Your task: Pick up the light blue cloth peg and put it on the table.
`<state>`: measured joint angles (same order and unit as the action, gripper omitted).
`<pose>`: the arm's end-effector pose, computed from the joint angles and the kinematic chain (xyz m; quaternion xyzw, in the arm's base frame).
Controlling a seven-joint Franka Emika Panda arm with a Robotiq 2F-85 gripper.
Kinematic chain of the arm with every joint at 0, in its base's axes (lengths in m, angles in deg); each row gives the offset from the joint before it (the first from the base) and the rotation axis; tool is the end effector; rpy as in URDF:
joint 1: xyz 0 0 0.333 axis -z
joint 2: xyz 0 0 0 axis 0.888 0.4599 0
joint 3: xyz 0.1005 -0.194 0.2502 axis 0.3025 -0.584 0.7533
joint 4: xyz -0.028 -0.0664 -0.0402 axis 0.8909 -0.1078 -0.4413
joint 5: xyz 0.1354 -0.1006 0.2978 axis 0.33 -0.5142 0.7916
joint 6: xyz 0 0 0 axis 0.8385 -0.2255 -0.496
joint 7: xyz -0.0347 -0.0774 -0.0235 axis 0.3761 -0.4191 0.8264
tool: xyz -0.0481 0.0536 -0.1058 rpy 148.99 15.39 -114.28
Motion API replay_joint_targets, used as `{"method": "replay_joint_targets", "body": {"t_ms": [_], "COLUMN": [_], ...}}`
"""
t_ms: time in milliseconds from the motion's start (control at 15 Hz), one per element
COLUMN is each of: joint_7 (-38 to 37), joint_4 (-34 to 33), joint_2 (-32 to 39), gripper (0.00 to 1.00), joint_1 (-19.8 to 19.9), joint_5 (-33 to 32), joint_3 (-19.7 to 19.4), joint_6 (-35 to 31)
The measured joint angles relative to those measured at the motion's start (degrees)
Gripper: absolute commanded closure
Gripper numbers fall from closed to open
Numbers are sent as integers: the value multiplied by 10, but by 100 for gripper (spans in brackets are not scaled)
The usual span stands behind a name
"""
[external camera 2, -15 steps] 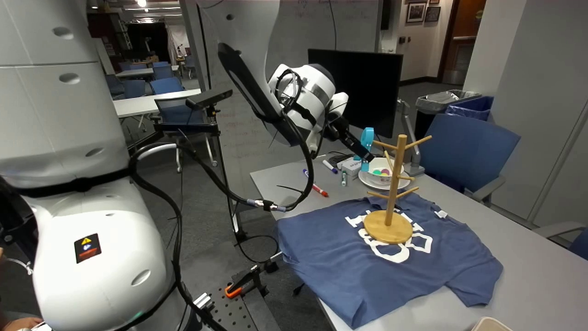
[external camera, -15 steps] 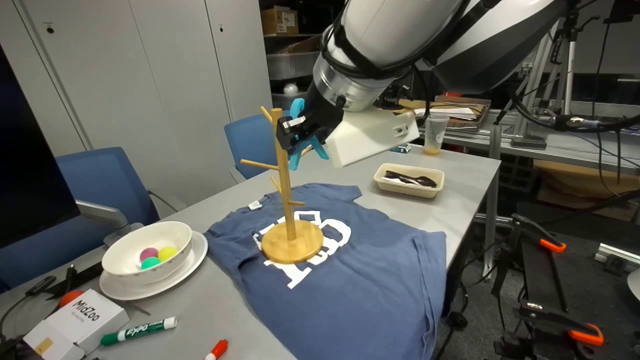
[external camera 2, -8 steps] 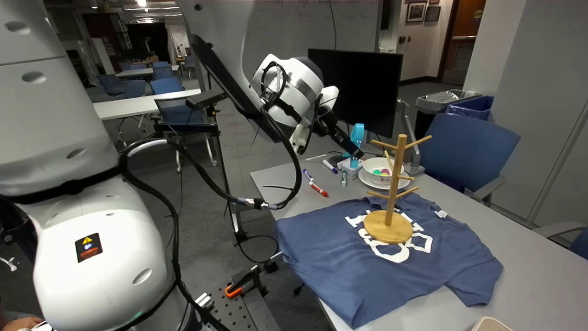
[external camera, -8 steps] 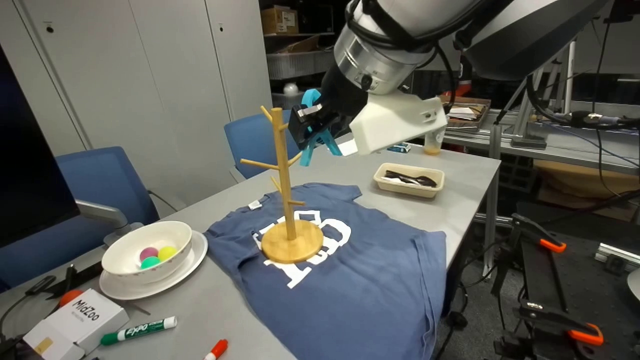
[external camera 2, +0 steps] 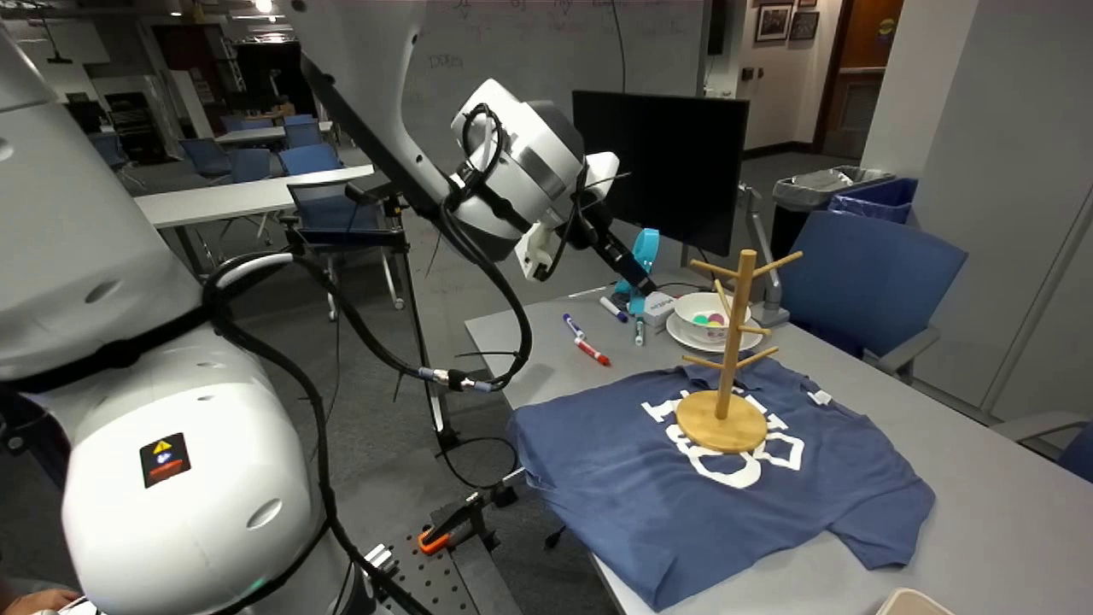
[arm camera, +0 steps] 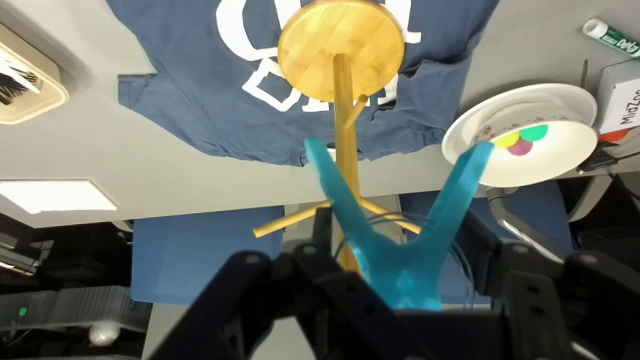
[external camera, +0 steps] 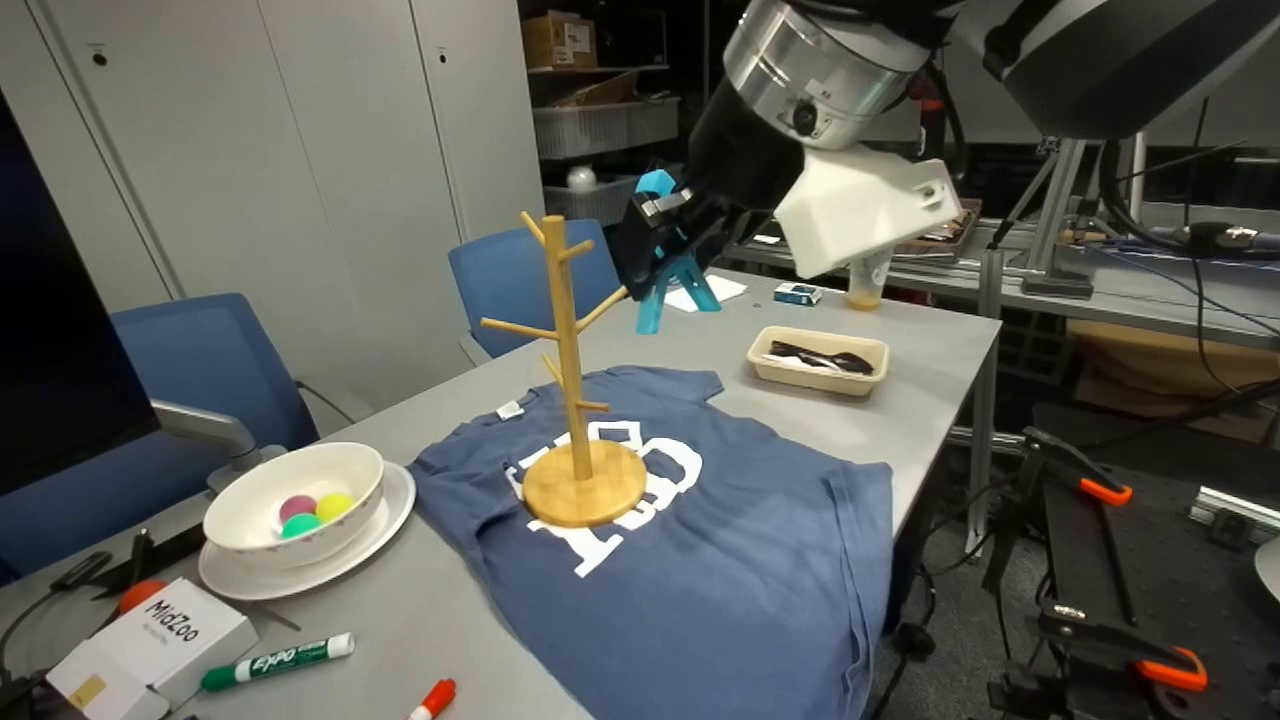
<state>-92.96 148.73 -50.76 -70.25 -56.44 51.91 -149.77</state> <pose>0.4113 0.1571 0.4021 0.9226 -0.1603 0.3466 0.0543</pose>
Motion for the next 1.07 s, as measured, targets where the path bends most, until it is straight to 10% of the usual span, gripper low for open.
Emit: {"method": "replay_joint_targets", "body": {"t_ms": [1067], "joint_7": [271], "joint_4": [87], "joint_2": [-37], "gripper": [64], "joint_1": [36], "joint_5": [278], "joint_3": [-59], "joint_6": [61]}}
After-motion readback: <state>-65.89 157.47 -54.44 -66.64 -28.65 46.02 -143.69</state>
